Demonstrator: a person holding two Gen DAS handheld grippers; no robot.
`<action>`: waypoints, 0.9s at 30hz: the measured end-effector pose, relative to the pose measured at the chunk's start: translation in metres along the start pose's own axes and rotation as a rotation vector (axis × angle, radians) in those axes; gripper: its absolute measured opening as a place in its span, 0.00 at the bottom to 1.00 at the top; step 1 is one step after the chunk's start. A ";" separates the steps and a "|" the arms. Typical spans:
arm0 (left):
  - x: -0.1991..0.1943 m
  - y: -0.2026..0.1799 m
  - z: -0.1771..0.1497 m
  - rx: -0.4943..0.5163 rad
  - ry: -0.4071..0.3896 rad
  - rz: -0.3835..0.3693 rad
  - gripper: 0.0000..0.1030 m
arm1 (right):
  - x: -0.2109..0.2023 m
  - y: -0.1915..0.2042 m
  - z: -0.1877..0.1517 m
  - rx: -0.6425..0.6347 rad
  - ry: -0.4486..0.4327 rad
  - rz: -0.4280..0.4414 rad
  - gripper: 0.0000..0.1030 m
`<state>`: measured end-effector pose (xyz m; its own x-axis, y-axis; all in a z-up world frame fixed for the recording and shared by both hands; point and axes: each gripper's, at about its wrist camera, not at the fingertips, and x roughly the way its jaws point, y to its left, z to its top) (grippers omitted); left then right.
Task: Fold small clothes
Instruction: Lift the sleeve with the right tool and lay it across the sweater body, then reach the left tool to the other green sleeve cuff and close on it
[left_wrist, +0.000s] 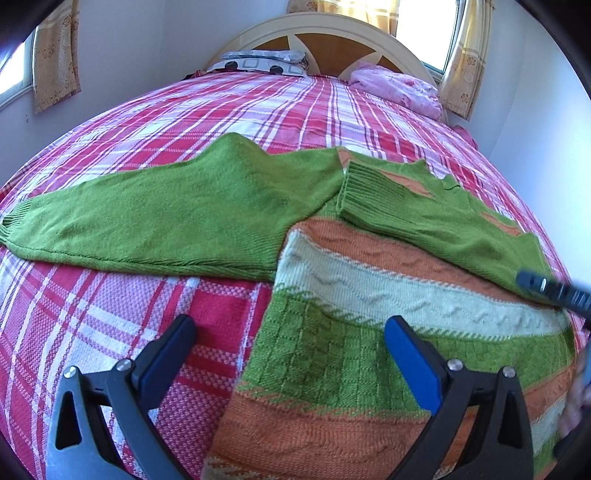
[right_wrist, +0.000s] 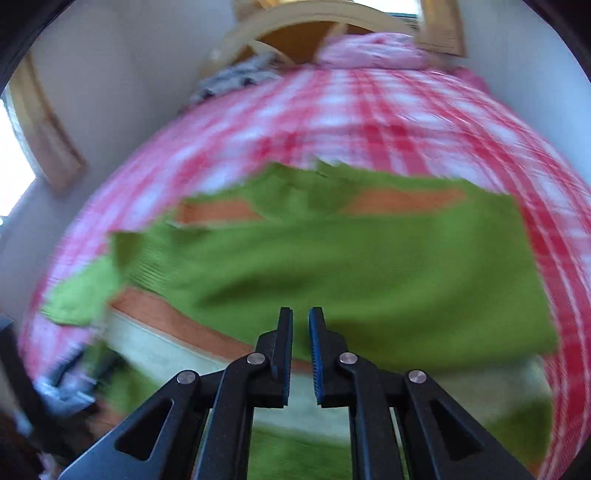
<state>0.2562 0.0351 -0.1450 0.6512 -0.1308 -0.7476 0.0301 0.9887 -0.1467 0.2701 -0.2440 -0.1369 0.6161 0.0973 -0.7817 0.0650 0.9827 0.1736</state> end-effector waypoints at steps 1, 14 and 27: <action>0.000 -0.001 0.000 0.003 0.002 0.003 1.00 | 0.005 -0.005 -0.010 -0.001 -0.021 0.011 0.09; -0.010 0.004 0.002 0.024 0.029 0.010 1.00 | 0.002 -0.010 -0.018 -0.015 -0.085 0.001 0.10; -0.071 0.228 0.054 -0.401 -0.227 0.326 0.97 | 0.003 -0.006 -0.018 -0.036 -0.090 -0.022 0.10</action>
<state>0.2574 0.2741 -0.0906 0.7266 0.2401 -0.6438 -0.4619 0.8643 -0.1990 0.2571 -0.2470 -0.1514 0.6826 0.0626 -0.7281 0.0524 0.9896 0.1341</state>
